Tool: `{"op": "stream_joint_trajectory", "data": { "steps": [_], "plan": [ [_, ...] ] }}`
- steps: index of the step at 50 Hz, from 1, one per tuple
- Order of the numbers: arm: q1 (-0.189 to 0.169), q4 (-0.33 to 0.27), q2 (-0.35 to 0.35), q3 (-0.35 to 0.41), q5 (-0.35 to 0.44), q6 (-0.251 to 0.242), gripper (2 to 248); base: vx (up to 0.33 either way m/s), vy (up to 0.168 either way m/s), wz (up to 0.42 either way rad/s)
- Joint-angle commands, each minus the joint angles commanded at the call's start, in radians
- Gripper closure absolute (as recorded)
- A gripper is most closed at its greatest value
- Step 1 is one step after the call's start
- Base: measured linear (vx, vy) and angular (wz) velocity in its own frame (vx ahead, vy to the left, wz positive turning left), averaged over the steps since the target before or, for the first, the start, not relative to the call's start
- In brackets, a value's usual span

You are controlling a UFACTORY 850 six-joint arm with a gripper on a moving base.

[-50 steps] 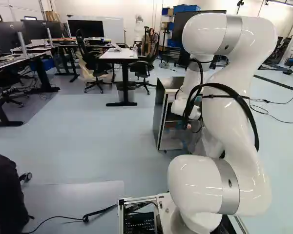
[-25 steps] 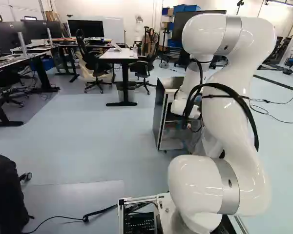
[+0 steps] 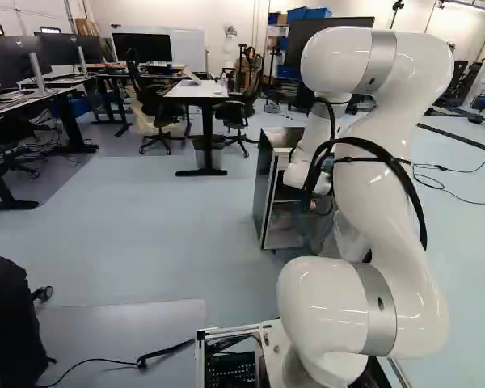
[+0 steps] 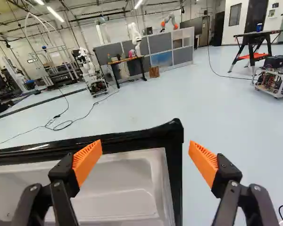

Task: Open the fridge door

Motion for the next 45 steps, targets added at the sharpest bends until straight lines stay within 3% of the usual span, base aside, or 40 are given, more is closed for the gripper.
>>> {"op": "stream_joint_trajectory", "data": {
  "steps": [31, 45],
  "plan": [
    [-0.119, 0.0, -0.061, -0.122, 0.0, 0.0, 3, 0.0, 0.0, 0.0],
    [-0.167, 0.0, -0.058, -0.117, 0.0, 0.0, 3, 0.0, 0.0, 0.0]
  ]
}}
